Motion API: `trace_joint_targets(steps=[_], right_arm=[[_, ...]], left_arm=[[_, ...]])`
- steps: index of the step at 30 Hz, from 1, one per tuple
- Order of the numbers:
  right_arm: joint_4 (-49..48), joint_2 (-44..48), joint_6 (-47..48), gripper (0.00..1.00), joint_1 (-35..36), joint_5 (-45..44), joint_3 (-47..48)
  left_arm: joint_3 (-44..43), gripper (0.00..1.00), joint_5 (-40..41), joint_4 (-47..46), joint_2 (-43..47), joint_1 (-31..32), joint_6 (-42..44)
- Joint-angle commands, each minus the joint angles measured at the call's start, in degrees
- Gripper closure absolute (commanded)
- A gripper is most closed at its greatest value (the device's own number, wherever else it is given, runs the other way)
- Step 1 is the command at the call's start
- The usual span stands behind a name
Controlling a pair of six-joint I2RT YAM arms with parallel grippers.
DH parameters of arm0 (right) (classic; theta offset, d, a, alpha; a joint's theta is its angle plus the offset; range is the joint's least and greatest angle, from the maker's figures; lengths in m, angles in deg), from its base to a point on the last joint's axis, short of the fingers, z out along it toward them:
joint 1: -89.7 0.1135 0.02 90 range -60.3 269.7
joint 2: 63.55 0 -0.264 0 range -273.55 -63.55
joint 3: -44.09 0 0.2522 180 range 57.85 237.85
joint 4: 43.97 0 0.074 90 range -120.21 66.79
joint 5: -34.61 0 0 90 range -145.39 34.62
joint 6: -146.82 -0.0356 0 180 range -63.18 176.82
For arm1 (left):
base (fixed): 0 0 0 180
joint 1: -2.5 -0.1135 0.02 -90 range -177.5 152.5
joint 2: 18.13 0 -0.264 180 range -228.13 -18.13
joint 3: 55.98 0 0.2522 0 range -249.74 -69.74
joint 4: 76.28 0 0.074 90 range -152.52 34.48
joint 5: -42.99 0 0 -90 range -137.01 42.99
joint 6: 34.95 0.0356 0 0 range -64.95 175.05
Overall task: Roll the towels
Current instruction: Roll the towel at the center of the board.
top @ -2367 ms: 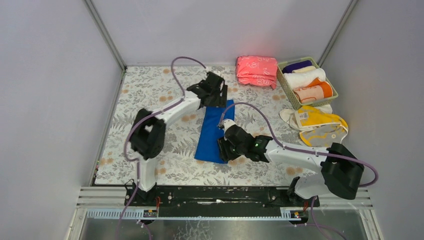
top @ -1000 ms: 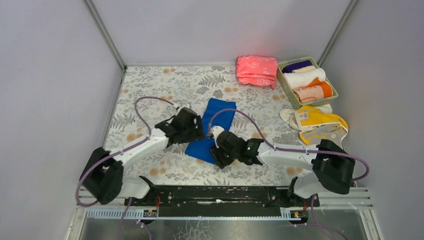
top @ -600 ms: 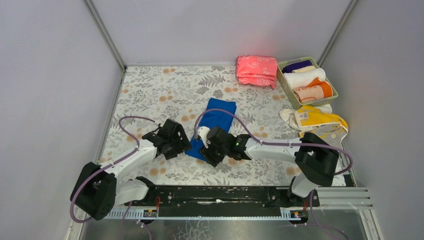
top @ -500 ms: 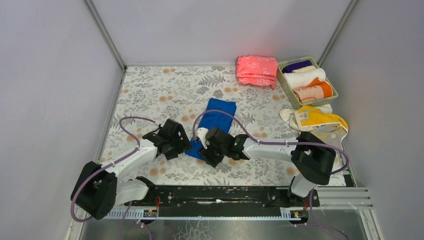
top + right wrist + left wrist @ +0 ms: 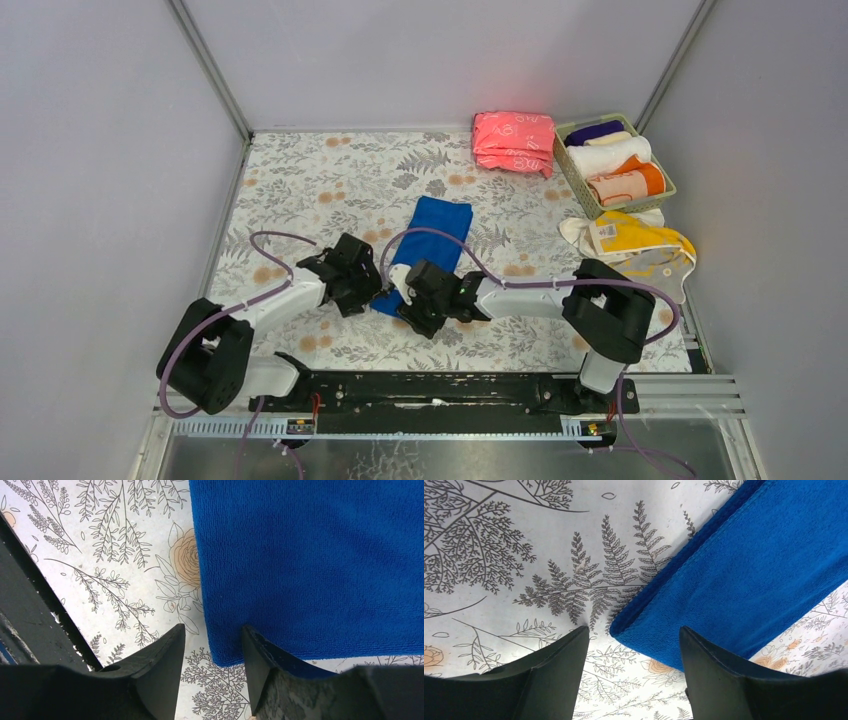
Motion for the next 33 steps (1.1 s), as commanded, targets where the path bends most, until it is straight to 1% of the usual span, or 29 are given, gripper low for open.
trace_joint_targets(steps=[1,4,8,12,14,21,28,33], right_arm=[[2.3,0.2,2.1,0.48,2.0,-2.4,2.3],[3.9,0.8,2.8,0.48,2.8,-4.9,3.1],[4.7,2.5,3.2,0.48,3.2,-6.0,3.7],[4.7,3.4,3.6,0.48,3.2,-7.2,3.9],[4.6,3.2,3.7,0.48,3.2,-7.8,3.9],[2.9,1.9,4.2,0.48,3.2,-7.7,3.0],[1.6,0.9,4.8,0.51,3.2,-5.1,2.2],[3.2,-0.1,5.3,0.52,4.0,-5.9,1.5]], left_arm=[[2.2,0.34,1.3,-2.0,-2.9,-0.1,-1.6],[2.9,0.34,1.8,-1.9,-3.3,-0.1,-1.8],[2.9,0.36,2.1,-1.8,-4.1,0.0,-1.8],[2.7,0.42,2.4,-0.8,-4.8,0.4,-2.1],[2.7,0.46,2.8,0.1,-4.6,0.9,-2.3],[-1.0,0.47,7.4,6.8,-6.1,4.2,-4.6],[-2.4,0.50,8.6,10.6,-8.4,5.2,-6.7],[-4.3,0.54,10.5,12.8,-11.2,5.1,-7.4]])
